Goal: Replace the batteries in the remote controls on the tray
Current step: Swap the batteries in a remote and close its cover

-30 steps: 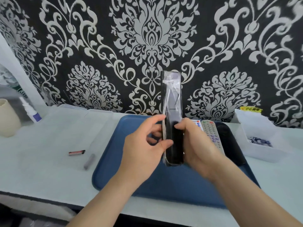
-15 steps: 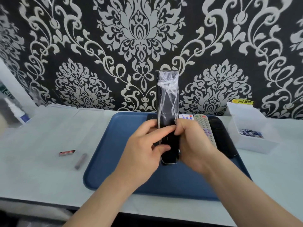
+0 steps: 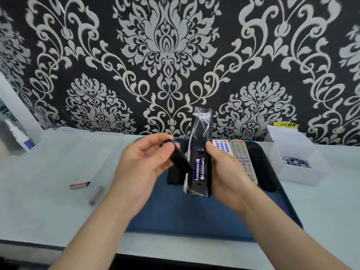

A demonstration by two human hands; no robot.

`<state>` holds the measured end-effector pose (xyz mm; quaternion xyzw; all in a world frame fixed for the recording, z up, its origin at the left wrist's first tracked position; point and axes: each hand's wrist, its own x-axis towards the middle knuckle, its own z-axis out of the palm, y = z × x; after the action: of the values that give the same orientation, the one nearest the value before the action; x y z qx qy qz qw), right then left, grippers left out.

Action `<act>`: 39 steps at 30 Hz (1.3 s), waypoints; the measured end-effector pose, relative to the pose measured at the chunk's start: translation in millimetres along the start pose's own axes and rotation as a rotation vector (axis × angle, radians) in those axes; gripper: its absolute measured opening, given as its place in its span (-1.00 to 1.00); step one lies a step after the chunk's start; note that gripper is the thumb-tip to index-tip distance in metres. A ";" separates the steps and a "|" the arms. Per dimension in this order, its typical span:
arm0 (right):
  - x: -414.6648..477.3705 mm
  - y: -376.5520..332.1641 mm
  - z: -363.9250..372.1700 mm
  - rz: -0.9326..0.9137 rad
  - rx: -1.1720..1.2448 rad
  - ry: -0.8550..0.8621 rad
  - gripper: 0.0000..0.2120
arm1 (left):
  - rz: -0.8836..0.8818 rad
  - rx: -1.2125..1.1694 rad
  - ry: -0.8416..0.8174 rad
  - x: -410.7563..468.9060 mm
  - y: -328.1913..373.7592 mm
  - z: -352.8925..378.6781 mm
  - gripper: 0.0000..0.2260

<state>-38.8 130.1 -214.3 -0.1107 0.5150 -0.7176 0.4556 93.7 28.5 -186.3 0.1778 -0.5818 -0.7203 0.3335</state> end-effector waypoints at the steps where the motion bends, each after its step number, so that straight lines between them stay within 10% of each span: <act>1: -0.2 -1.2 -0.4 0.001 -0.001 0.012 -0.62 | 0.011 0.061 -0.045 0.4 6.9 -7.4 -0.85; 7: -3.1 -1.4 3.5 -0.003 0.002 -0.002 -0.62 | -0.040 0.973 -0.283 -0.1 -5.3 -34.3 -0.79; 10: -3.3 1.6 6.5 -0.014 0.005 0.006 -0.62 | 0.201 1.357 -0.291 -1.4 -18.8 -34.5 -0.90; 17: -7.0 6.2 11.4 -0.055 -0.051 -0.031 -0.64 | 0.522 1.100 -0.186 -12.7 -17.7 -2.6 -0.82; 39: -6.3 6.4 16.3 -0.141 -0.116 0.004 -0.75 | 0.503 1.156 -0.170 -14.1 -26.4 12.4 -0.61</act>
<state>-21.6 124.1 -210.5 -0.1718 0.5476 -0.7169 0.3957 88.5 49.7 -210.1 0.1292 -0.9250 -0.2011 0.2955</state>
